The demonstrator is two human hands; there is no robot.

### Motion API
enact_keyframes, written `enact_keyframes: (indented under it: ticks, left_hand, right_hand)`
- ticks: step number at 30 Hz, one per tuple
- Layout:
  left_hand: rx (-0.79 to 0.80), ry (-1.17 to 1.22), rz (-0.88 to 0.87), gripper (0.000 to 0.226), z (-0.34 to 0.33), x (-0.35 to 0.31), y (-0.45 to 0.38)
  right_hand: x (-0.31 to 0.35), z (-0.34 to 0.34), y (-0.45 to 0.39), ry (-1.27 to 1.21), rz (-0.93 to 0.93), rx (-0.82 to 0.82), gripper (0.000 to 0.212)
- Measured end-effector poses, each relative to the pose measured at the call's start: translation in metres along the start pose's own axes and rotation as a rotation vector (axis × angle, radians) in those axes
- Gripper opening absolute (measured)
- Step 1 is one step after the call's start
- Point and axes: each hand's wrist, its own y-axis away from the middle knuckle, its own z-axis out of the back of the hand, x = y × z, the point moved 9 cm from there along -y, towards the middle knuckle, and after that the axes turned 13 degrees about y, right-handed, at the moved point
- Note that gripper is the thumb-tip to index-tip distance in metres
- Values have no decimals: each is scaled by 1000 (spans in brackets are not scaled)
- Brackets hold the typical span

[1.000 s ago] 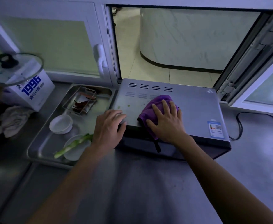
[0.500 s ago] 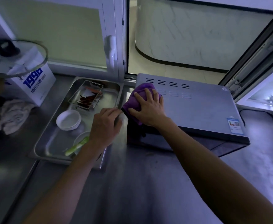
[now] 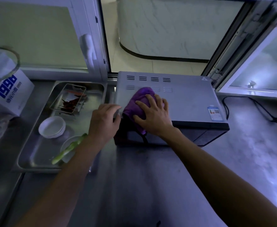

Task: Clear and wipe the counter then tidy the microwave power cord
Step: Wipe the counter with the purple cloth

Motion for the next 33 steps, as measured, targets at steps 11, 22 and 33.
enact_keyframes:
  ticks: [11, 22, 33]
  left_hand:
    - [190, -143, -67, 30, -89, -89, -31]
    - [343, -213, -80, 38, -172, -158, -69]
    - [305, -276, -2, 38, -188, -148, -112]
  right_hand:
    - [-157, -15, 42, -61, -221, 41, 68]
    - [-250, -20, 60, -45, -316, 24, 66]
    - [-272, -33, -3, -31, -257, 100, 74]
